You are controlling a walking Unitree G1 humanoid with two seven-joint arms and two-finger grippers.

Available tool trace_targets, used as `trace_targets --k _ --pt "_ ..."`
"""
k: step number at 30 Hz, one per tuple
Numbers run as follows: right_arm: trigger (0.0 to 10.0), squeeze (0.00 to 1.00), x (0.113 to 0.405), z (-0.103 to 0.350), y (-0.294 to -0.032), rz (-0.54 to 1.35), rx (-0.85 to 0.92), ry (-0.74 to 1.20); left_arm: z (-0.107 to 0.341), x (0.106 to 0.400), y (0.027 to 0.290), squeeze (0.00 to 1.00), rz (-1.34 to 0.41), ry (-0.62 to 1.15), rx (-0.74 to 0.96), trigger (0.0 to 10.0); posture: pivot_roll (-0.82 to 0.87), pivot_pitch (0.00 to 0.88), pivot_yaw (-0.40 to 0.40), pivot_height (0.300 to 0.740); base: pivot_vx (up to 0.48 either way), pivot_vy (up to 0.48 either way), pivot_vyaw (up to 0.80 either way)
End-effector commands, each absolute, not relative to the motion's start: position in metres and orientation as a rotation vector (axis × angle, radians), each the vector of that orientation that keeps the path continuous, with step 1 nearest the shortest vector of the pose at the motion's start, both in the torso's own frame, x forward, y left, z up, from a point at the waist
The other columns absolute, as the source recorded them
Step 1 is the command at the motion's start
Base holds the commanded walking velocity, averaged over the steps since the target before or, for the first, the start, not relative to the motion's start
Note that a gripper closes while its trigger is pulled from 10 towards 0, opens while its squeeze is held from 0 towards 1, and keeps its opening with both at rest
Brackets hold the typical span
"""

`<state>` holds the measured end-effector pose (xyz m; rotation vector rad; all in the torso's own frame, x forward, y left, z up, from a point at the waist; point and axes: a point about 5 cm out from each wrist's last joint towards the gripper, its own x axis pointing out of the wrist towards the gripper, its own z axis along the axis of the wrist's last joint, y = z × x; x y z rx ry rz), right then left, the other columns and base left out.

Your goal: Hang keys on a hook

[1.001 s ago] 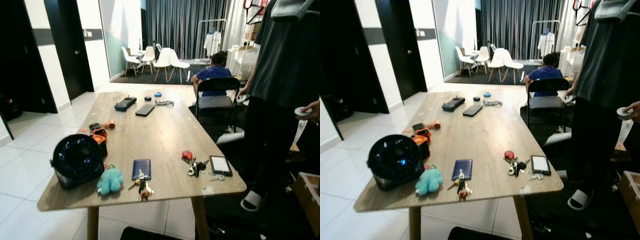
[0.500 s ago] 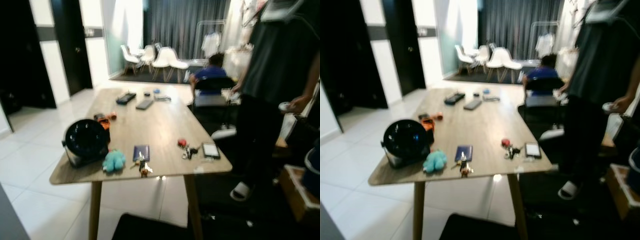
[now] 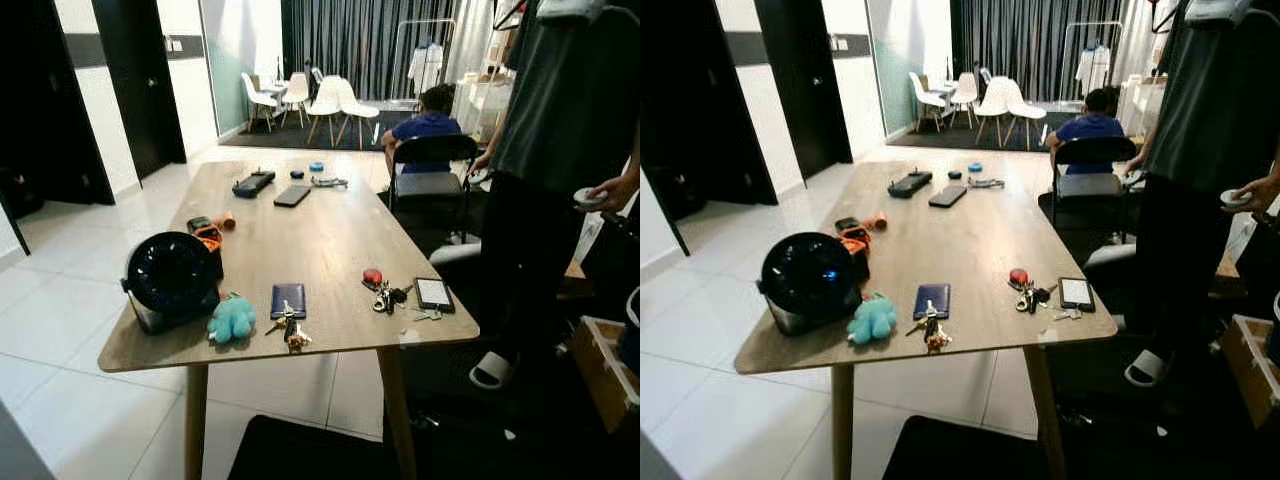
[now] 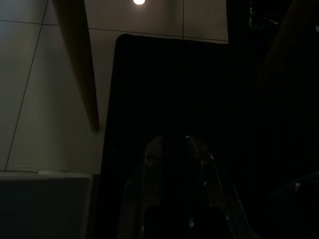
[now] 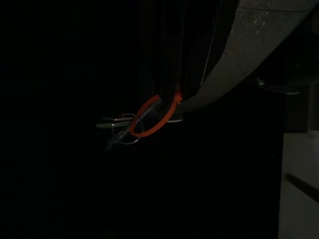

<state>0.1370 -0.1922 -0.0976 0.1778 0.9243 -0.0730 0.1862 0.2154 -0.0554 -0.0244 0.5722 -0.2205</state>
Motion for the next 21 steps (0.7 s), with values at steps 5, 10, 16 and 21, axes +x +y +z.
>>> trace_targets --k 5,10,16,21 --pt "10.0 0.00 0.1342 -0.0989 -0.1886 -0.062 0.178 0.931 -0.0550 0.1873 0.2142 0.00 -0.218 0.566 -0.029 10.0 0.04 0.040 0.033 0.740 0.000 -0.343 0.00" --pt "10.0 0.00 0.1348 -0.0988 -0.1879 -0.062 0.180 0.929 -0.0550 0.1874 0.2135 0.00 -0.220 0.565 -0.028 10.0 0.04 0.041 0.033 0.740 0.000 -0.402 0.00" --pt "10.0 0.00 0.1367 -0.0983 -0.1865 -0.059 0.179 0.924 -0.0548 0.1875 0.2125 0.00 -0.221 0.562 -0.029 10.0 0.04 0.043 0.032 0.740 0.000 -0.410 0.00" --pt "10.0 0.00 0.1377 -0.0979 -0.1864 -0.059 0.178 0.920 -0.0555 0.1883 0.2131 0.00 -0.213 0.577 -0.029 10.0 0.04 0.044 0.033 0.740 0.000 -0.332 0.00"
